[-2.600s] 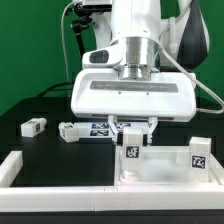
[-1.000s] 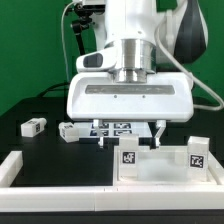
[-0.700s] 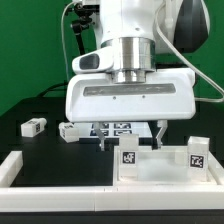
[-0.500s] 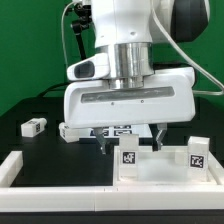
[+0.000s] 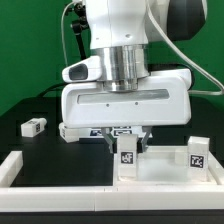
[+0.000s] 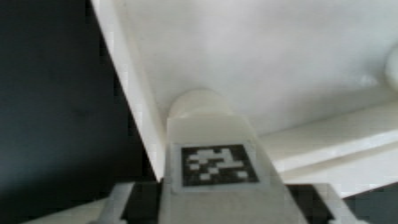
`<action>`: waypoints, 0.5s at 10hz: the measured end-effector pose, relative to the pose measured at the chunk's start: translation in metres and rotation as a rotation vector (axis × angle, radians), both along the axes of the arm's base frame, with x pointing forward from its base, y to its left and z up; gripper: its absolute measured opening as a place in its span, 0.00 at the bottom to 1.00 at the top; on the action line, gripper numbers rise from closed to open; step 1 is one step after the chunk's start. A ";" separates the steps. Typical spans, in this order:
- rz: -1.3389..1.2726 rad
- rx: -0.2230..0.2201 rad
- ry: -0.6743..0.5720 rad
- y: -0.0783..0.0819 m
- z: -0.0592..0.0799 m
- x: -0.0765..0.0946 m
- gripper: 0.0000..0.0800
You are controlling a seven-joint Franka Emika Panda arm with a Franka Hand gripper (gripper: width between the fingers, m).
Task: Assemble square table
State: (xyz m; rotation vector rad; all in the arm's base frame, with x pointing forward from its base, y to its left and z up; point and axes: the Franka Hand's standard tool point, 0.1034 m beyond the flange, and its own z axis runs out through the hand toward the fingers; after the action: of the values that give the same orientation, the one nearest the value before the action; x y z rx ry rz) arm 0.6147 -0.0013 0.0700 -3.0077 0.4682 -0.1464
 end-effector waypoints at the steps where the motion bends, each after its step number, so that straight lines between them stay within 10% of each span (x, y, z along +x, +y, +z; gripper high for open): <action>1: -0.050 0.006 0.004 0.000 0.000 0.000 0.36; 5: -0.450 0.049 0.033 -0.003 -0.001 0.003 0.36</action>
Offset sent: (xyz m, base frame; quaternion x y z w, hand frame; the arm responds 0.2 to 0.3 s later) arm 0.0093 -0.0178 -0.0111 -0.0381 -0.0067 0.1729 0.9842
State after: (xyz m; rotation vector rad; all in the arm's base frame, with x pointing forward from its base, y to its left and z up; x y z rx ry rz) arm 0.6175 -0.0039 0.0694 -2.8081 1.1268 -0.1141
